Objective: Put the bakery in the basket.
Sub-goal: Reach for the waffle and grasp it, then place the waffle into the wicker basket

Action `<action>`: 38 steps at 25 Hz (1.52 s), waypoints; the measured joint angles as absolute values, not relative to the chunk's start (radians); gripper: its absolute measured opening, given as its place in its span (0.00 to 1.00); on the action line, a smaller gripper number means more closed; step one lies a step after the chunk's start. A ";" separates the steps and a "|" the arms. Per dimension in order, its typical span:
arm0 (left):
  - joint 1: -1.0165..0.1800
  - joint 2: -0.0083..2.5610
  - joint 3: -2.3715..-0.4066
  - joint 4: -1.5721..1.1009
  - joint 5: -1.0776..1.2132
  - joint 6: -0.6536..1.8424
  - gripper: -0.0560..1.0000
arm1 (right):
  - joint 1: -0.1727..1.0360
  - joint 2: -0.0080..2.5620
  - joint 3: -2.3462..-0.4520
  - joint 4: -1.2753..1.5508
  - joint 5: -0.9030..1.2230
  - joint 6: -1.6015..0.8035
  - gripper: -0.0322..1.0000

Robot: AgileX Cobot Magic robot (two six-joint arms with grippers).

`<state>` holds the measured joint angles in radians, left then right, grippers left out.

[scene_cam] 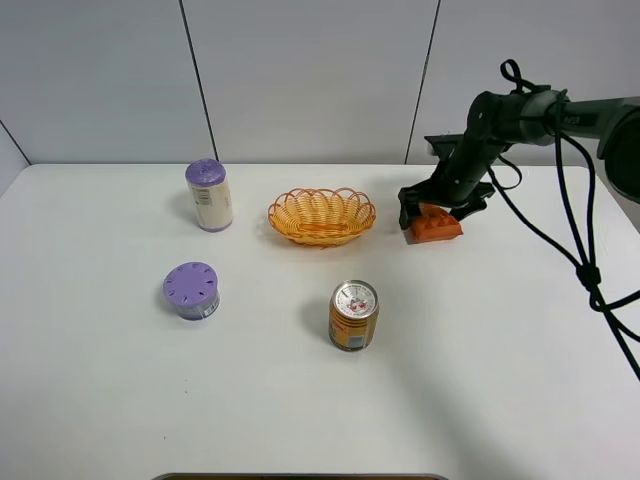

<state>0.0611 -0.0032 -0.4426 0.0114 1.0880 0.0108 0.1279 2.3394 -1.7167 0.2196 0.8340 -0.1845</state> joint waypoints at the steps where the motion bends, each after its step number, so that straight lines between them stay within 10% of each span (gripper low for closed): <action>1: 0.061 -0.003 -0.443 0.011 1.088 0.011 0.99 | 0.128 2.341 -1.718 0.229 0.834 -0.183 0.92; 21: 0.061 -0.003 -0.443 0.011 1.088 0.011 0.99 | 0.128 2.345 -1.720 0.237 0.834 -0.182 0.69; 38: 0.061 -0.003 -0.443 0.011 1.088 0.011 0.99 | 0.128 2.327 -1.721 0.191 0.877 -0.139 0.69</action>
